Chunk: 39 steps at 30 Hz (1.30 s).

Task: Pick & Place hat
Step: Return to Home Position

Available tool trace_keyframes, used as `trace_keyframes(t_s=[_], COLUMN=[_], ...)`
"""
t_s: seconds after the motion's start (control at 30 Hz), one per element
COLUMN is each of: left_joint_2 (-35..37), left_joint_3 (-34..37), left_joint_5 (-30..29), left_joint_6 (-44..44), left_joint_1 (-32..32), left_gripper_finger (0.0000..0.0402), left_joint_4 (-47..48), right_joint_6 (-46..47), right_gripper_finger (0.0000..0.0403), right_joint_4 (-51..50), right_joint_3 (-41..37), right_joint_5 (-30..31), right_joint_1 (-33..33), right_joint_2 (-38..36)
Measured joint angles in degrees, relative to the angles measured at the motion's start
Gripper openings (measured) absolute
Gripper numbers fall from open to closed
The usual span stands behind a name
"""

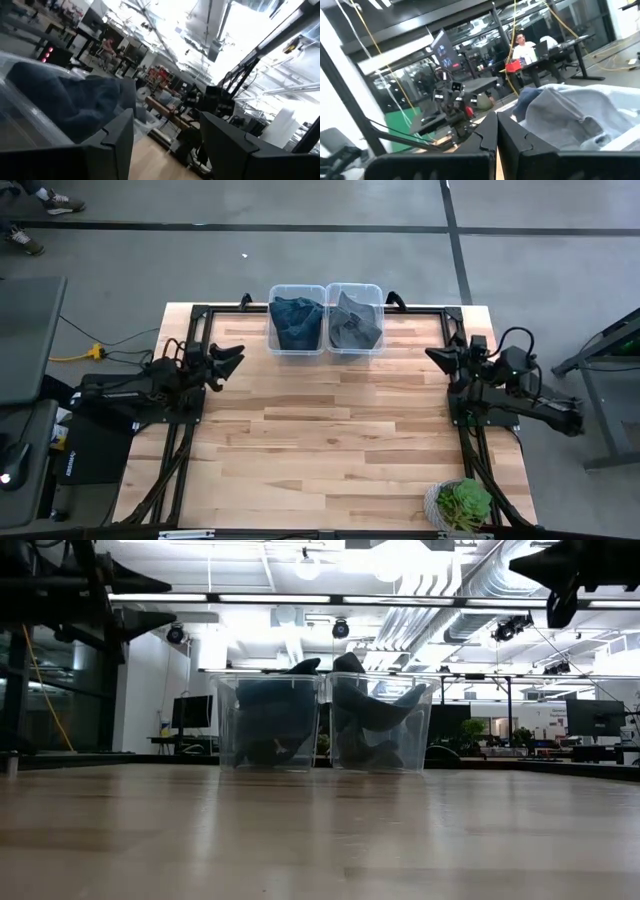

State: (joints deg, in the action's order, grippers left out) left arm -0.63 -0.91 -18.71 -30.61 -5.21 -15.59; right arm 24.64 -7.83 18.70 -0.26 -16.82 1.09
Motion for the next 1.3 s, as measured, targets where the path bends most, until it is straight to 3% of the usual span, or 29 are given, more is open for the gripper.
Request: trace_keyframes(t_s=[0.33, 0.53, 0.93, 1.13, 1.3], left_joint_2=[-0.04, 0.00, 0.00, 0.02, 0.02], left_joint_3=[0.09, 0.13, 0.17, 0.17, 0.17], left_joint_5=[2.70, 3.62, 0.39, 0.09, -2.30], left_joint_6=[5.93, 8.86, 7.67, 7.67, 5.93], left_joint_1=[-0.02, 0.00, -0.02, -0.02, -0.02], left_gripper_finger=[0.0192, 0.0192, 0.0192, 0.0192, 0.0192], left_joint_4=[6.28, 10.18, 11.82, 10.59, 11.30], right_joint_6=[3.97, 4.57, 2.83, -0.76, -2.51], right_gripper_finger=[0.0000, 0.0000, 0.0000, 0.0000, 0.0000], right_joint_4=[11.61, 11.95, 11.93, 14.24, 15.03], right_joint_3=[-9.37, -11.99, -12.20, -12.18, -12.16], right_joint_5=[-3.73, -4.17, -3.03, 1.54, 1.97], right_joint_1=[0.00, 0.00, 0.00, 0.00, 0.00], right_joint_2=[-0.77, -0.78, -0.80, -0.59, 0.69])
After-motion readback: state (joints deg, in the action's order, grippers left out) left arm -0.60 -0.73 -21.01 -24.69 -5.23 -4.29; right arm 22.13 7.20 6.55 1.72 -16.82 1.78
